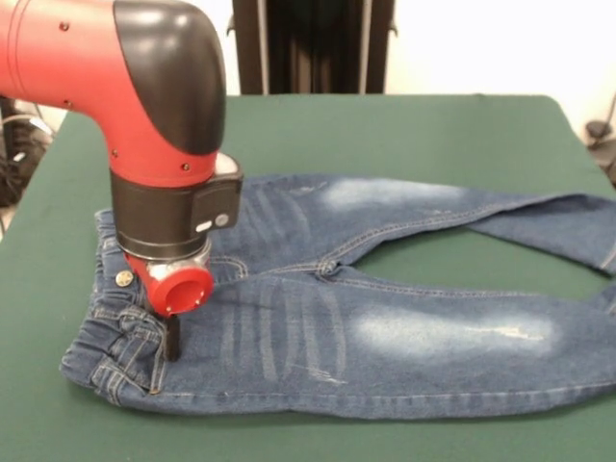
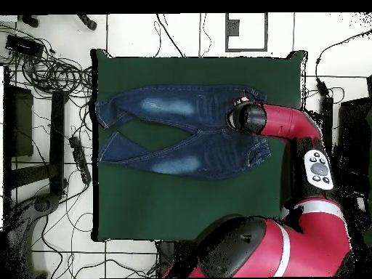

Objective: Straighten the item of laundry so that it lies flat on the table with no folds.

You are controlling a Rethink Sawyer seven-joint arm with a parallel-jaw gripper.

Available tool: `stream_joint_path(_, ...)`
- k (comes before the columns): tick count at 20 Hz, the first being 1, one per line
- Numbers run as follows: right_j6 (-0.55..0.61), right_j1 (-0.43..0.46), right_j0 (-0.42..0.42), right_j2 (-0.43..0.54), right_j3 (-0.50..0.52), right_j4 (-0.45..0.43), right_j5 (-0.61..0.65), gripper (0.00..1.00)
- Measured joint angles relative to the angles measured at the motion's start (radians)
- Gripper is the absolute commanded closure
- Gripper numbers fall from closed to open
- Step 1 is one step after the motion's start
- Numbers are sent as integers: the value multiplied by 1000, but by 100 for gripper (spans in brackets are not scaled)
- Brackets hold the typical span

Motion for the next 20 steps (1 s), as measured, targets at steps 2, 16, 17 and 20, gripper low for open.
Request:
stream_joint_path(2,-3,4,-4,14,-18,-12,30,0)
stream_joint_path(16,-268,56,-129,196,-154,-57,198,0)
stream_joint_path(17,-307,63,-139,208,-170,-57,207,0)
stream_joint_path(20,-392,78,-163,232,-205,-58,225,0)
